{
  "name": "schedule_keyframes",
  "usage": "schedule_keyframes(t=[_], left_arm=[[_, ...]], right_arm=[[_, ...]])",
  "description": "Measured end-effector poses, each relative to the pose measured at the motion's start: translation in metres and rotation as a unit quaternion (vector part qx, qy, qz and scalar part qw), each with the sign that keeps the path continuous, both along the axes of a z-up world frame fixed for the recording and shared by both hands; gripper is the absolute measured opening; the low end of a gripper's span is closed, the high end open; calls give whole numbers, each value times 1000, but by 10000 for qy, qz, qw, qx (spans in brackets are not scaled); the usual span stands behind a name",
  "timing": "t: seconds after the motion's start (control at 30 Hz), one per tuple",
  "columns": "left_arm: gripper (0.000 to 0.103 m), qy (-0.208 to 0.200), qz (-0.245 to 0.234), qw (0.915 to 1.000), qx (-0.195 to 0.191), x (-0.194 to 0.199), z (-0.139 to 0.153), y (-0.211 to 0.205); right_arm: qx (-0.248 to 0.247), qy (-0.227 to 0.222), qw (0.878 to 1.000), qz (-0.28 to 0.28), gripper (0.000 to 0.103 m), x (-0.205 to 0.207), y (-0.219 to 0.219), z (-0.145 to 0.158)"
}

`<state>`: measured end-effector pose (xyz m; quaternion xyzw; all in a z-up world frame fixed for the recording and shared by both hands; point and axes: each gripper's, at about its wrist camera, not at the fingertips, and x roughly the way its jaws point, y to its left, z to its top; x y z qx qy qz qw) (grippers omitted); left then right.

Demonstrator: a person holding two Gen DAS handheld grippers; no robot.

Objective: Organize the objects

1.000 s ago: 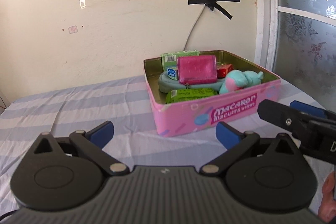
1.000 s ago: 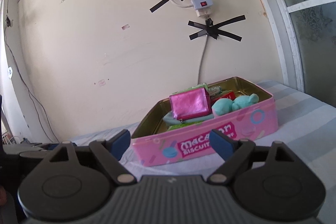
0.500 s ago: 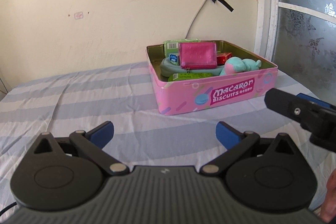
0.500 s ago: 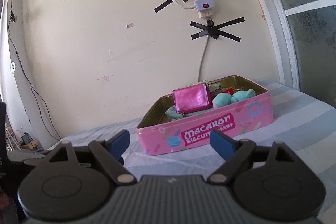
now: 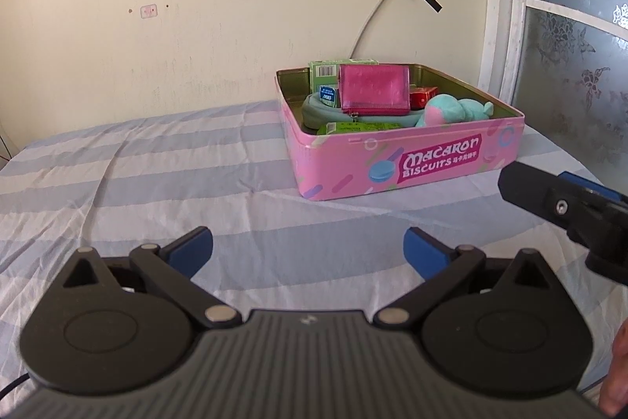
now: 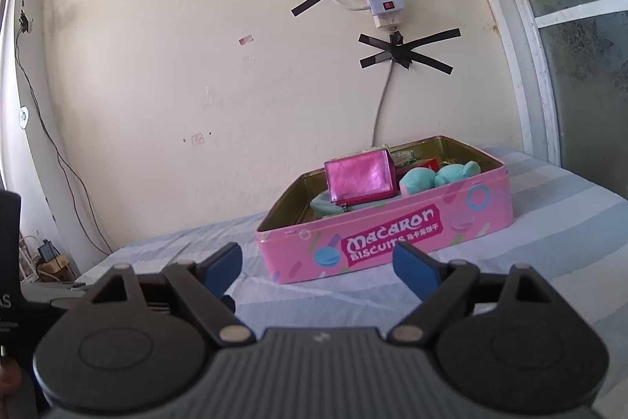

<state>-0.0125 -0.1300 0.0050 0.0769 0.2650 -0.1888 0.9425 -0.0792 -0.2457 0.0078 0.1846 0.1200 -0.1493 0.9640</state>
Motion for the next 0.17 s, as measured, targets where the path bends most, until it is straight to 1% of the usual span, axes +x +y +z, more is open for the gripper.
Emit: schedule_keyframes(t=[0.17], left_arm=[[103, -19, -59, 10000, -23, 1, -1, 0]], right_arm=[[10, 30, 10000, -1, 87, 2, -1, -2]])
